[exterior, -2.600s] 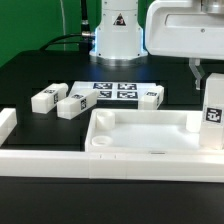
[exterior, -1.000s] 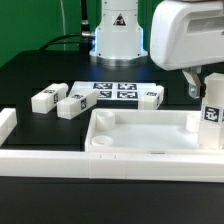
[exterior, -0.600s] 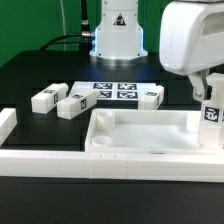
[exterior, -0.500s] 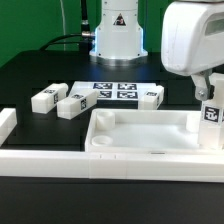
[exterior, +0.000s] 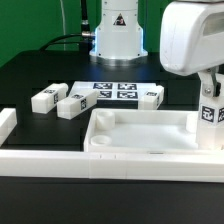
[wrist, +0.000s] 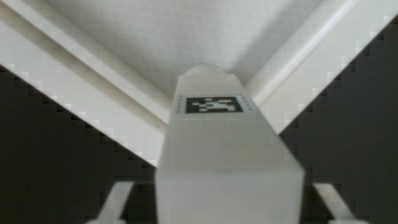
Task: Assemble desk
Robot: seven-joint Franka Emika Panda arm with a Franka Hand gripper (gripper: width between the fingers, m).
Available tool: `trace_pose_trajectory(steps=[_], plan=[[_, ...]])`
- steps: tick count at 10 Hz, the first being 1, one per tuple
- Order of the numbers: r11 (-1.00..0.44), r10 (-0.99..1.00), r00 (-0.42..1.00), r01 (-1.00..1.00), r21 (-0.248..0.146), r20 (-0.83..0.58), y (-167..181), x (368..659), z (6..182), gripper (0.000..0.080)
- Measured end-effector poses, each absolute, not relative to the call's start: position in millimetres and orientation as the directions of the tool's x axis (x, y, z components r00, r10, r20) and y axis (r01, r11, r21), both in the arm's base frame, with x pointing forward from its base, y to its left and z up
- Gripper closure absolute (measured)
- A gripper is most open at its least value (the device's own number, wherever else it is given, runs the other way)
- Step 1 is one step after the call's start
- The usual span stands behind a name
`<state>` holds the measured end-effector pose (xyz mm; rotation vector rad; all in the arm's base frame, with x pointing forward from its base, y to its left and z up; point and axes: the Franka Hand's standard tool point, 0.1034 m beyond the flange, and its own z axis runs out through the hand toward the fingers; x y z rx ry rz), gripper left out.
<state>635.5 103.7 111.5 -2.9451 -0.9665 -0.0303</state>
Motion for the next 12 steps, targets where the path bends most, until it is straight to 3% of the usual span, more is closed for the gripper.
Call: trace_pose_trajectory(steps=[6,12], plan=[[-0.994,0.098,0.995,0.098,-0.052,0.01,103.3,635.3,111.1,0.051],[-0.897,-0.437,0.899,-0.437,-0.062,-0.025,99.2,636.0,110.9,0.0509]])
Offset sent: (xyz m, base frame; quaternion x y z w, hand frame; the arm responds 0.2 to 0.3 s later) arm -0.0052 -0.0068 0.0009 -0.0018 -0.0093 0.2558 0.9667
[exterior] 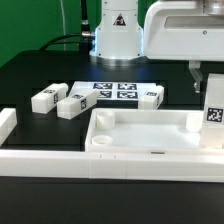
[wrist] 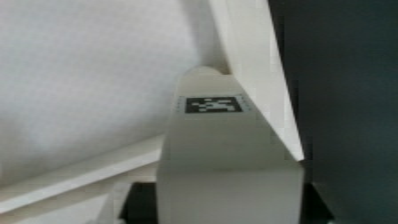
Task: Assemble desk
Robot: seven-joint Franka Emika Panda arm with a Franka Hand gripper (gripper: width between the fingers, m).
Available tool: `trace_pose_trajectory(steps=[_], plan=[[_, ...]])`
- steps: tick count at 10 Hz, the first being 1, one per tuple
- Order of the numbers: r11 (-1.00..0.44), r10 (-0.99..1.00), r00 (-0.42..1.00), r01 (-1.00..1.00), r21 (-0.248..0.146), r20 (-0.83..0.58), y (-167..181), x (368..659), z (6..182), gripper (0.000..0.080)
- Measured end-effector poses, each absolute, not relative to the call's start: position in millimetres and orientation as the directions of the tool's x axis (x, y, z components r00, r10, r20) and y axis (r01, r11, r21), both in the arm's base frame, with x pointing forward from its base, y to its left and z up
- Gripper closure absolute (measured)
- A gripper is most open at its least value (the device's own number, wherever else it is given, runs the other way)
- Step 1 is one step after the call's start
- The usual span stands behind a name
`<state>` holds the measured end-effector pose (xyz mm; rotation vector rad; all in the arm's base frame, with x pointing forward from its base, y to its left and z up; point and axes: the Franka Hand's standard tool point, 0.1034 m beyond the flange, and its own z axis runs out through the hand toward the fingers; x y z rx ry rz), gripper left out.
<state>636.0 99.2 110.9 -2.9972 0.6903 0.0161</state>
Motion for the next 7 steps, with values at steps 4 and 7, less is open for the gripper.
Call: trace_pose_trajectory(steps=[4,7], plan=[[-0.712,-0.698,0.714,-0.7,-0.057,-0.05,99.3,636.0,110.9,0.0509],[-0.585,-0.807,0.588,-0.809,-0.056,-0.058,100.1,636.9,110.8,0.0509]])
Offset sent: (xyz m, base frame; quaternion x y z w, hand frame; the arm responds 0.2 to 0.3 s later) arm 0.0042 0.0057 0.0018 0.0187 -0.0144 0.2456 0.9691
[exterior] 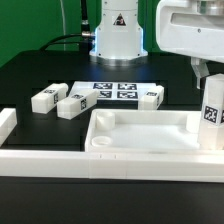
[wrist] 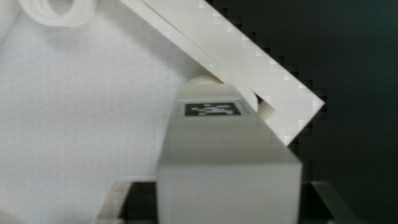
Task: Assemble desk
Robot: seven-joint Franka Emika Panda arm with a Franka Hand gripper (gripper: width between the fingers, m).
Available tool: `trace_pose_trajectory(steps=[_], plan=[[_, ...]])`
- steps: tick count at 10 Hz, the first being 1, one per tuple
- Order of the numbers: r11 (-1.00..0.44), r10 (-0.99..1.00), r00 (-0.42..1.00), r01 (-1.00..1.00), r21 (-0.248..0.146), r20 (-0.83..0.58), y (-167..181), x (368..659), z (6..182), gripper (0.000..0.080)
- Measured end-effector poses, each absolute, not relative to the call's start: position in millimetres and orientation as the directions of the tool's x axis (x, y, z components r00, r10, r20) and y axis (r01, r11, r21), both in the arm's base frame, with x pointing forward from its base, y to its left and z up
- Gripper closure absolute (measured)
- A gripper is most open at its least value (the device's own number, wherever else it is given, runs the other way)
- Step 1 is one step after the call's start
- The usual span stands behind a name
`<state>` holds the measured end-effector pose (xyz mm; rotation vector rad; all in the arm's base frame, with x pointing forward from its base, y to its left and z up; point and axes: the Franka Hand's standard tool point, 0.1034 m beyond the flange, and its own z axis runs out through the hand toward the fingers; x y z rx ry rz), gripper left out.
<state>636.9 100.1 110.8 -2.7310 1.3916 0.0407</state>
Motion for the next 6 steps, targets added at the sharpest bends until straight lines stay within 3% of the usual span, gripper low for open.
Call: trace_pose_trajectory(steps=[2,4,5,6], plan=[[-0.603,-0.794,0.605,-0.796,-0.057,-0.057,100.7,636.8,110.7,0.0509],[-0.662,-0.745,0.665,-0.747,-0.057,-0.056,106.1,633.8,108.7,0.0227],[-0.738,-0.67,0.74,-0.672,-0.056,-0.05,107.5,632.6,108.3,0.0227],[-0.794,-0.603,0.797,-0.604,-0.061,-0.045,107.0,632.7,108.3,0.0165]])
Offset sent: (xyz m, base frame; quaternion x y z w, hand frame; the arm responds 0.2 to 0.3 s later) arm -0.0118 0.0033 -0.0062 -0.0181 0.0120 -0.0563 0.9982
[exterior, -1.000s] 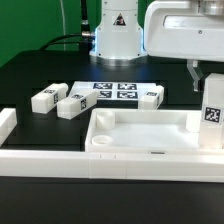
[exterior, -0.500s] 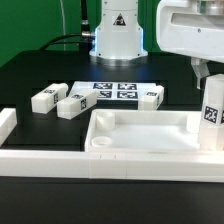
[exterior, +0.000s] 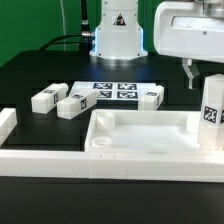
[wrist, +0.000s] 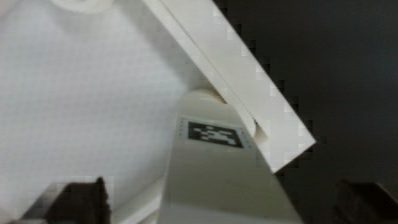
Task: Assemble desk
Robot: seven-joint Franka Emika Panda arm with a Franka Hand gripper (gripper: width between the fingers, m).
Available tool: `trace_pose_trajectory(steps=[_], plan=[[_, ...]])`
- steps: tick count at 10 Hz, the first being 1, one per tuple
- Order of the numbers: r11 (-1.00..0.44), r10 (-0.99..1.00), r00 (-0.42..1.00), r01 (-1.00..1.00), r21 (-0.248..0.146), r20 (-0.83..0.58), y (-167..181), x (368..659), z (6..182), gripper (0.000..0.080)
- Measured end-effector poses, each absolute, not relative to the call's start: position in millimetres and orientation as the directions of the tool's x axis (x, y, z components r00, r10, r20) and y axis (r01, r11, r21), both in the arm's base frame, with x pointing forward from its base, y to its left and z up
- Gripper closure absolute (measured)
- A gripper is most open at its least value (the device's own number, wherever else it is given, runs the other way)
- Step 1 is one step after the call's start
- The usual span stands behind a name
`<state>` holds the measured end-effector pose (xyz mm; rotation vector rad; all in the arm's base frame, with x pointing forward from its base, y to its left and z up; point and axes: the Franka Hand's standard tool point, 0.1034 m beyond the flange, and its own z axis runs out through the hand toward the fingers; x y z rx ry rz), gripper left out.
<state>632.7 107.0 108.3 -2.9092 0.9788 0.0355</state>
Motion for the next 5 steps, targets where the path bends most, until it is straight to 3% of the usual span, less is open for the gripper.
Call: trace_pose_trajectory(steps=[5], plan=[[-0.967,-0.249,0.968,-0.249,-0.06,-0.022,107.2,631.7,108.5,0.0151]])
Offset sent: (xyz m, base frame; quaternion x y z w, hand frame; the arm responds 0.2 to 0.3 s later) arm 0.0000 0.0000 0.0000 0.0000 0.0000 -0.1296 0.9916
